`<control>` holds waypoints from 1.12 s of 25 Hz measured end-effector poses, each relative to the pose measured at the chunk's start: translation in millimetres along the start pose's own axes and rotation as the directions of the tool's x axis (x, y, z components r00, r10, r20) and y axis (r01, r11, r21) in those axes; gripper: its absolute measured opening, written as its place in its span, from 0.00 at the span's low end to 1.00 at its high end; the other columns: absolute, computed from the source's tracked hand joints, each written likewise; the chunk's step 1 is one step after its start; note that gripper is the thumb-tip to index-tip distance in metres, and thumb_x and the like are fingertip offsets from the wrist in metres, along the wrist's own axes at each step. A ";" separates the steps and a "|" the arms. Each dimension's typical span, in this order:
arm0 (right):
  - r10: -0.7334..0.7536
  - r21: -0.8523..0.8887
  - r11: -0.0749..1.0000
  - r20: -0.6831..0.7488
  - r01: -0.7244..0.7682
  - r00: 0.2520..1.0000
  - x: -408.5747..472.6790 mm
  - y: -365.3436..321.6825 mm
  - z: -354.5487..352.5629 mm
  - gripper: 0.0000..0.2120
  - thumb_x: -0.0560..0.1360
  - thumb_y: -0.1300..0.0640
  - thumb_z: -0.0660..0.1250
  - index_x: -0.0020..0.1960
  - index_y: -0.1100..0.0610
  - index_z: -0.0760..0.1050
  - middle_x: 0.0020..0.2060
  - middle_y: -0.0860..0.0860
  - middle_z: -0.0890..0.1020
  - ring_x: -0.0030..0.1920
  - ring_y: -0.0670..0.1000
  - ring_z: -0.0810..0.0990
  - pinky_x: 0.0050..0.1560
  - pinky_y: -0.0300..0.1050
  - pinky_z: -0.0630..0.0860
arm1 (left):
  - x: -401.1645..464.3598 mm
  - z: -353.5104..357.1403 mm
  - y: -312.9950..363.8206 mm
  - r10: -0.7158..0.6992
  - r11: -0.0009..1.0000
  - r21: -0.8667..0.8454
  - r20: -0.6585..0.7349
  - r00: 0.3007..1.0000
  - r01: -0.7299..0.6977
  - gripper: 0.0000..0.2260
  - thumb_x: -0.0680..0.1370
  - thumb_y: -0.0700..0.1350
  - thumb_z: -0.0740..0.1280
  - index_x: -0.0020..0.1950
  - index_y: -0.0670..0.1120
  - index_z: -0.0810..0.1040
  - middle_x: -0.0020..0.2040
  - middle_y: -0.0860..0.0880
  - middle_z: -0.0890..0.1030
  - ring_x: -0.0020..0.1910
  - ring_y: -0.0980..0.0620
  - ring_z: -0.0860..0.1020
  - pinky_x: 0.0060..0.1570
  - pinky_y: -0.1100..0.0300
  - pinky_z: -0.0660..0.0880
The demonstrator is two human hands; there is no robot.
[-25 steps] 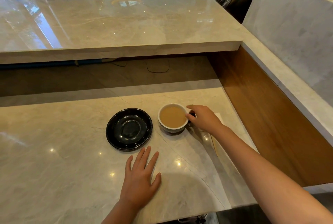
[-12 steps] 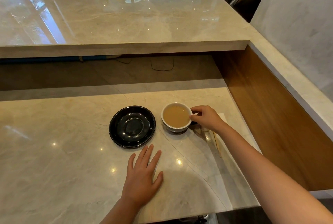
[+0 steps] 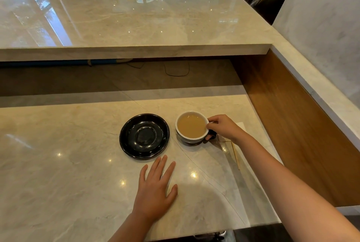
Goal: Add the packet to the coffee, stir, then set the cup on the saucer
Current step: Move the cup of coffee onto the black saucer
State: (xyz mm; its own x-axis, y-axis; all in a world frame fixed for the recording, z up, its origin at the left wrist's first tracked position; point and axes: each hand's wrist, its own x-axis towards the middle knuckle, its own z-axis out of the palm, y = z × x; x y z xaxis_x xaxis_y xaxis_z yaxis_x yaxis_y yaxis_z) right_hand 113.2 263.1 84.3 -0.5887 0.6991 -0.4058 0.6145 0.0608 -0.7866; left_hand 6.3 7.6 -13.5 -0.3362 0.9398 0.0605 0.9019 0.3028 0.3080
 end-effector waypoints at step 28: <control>-0.120 -0.032 0.992 0.088 0.123 0.989 20.6 -93.8 88.7 0.10 0.69 0.67 0.61 0.39 0.63 0.81 0.30 0.58 0.82 0.32 0.59 0.84 0.41 0.54 0.81 | -0.5 -0.9 -1.6 0.007 1.000 -0.018 -0.003 1.000 -0.007 0.26 0.75 0.58 0.57 0.73 0.53 0.60 0.74 0.47 0.59 0.72 0.50 0.51 0.66 0.46 0.45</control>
State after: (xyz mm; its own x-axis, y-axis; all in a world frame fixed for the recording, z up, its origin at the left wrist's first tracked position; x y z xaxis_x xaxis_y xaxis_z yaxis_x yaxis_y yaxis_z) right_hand -3.1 208.6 108.4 -0.7018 0.6217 -0.3477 0.5536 0.1688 -0.8155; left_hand 4.8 6.5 -13.1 -0.3310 0.9413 0.0655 0.8991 0.2936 0.3248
